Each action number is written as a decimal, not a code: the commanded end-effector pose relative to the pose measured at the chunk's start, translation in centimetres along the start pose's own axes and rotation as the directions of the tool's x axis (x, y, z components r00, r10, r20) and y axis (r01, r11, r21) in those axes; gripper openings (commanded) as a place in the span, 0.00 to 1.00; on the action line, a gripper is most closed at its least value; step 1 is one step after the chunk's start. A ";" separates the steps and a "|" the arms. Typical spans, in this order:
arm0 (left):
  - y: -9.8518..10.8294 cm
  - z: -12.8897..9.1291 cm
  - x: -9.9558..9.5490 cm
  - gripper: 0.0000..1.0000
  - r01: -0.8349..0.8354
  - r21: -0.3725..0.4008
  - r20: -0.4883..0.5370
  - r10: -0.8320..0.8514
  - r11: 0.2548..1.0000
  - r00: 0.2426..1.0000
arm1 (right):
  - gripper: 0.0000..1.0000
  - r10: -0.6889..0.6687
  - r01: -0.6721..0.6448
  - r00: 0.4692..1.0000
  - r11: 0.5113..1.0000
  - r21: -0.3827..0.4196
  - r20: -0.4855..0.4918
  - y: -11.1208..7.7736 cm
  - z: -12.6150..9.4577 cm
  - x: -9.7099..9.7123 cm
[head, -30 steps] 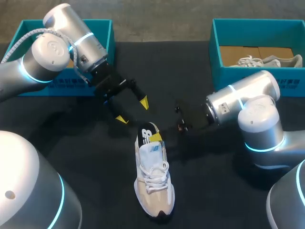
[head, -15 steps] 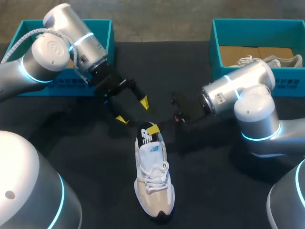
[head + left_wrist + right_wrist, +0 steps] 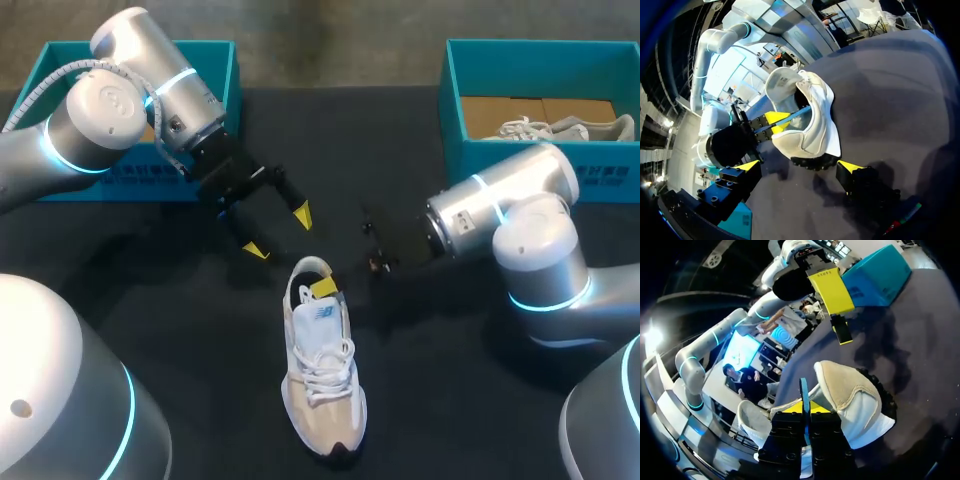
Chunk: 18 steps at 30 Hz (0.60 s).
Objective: Take the shoe out of the shoebox, open the shoe tongue, remove and reinsert the insole, then place the shoe into the shoebox
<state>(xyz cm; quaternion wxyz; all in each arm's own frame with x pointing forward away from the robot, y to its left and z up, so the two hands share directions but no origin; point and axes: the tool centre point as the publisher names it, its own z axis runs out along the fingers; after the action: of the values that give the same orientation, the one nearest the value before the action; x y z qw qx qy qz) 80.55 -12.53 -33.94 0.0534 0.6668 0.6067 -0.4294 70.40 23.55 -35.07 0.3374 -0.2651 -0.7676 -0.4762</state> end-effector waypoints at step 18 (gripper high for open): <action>0.0 0.0 0.0 1.00 0.000 -0.001 -0.003 0.000 1.000 1.000 | 0.41 -0.062 0.063 0.997 0.998 -0.019 0.035 0.2 -0.2 1.0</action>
<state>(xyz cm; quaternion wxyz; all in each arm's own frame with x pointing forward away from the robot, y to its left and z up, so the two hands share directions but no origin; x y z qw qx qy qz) 80.55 -12.53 -33.94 0.0534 0.6668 0.6067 -0.4294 69.81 23.27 -34.78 0.3117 -0.2575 -0.7694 -0.4946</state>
